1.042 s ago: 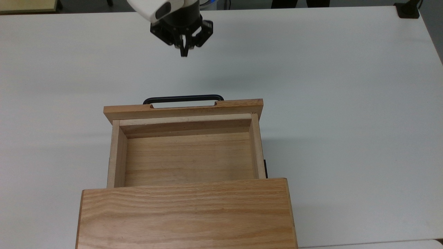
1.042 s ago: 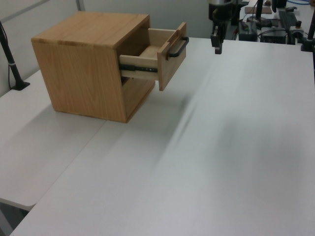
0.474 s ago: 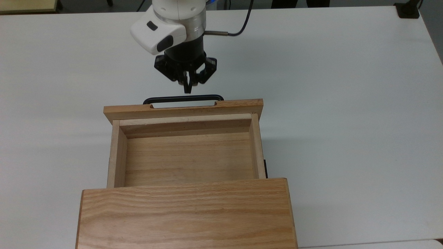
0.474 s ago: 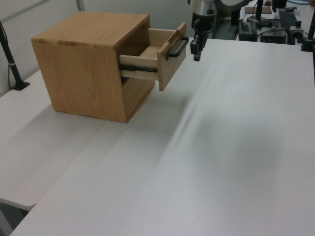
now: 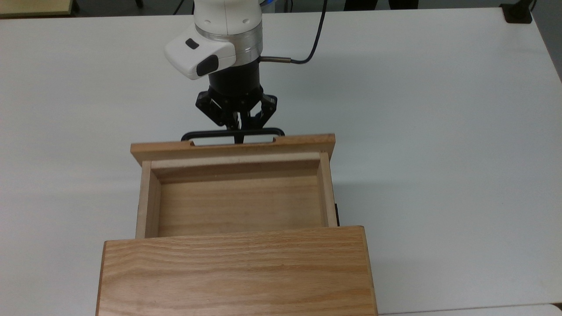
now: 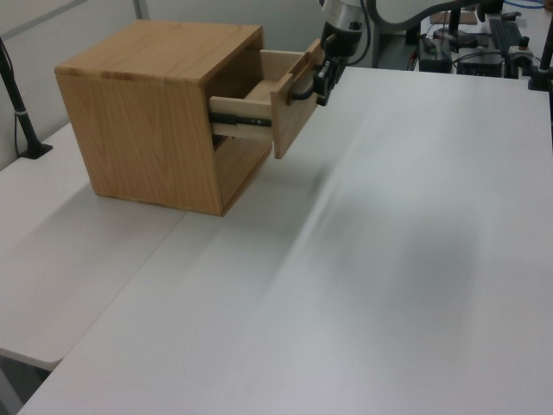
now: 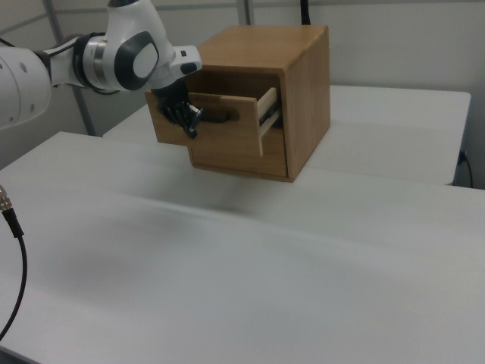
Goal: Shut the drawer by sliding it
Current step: 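Push the drawer handle toward the cabinet body with the gripper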
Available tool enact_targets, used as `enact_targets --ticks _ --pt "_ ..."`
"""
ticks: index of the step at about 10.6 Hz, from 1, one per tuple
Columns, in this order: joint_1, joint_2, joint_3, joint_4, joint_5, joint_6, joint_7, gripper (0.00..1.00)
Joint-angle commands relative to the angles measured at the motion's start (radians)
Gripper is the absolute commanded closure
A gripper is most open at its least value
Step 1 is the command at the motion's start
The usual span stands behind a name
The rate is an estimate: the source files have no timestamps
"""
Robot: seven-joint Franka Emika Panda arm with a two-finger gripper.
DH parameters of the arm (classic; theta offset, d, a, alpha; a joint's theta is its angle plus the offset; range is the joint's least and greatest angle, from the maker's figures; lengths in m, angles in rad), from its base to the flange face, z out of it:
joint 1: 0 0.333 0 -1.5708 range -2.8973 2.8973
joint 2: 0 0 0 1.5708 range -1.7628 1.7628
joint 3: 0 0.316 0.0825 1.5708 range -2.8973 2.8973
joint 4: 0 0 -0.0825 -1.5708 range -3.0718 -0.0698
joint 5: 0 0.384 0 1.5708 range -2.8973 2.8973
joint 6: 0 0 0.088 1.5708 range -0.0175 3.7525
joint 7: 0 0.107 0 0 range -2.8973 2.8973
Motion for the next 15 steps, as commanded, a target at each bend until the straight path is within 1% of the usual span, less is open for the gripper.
enact_targets --ticks 1,3,7,8,11,15 --pt "0.008 0.077 -0.005 0.072 0.014 0.155 0.060 1.00" --pt "0.008 0.122 -0.010 0.101 0.014 0.285 0.075 1.00" --pt "0.010 0.214 -0.013 0.101 0.008 0.647 0.075 1.00" --pt "0.010 0.222 -0.013 0.100 0.008 0.681 0.075 1.00" --pt "0.006 0.225 -0.014 0.100 0.005 0.712 0.065 1.00" --pt "0.003 0.266 -0.017 0.100 0.003 0.882 0.066 1.00"
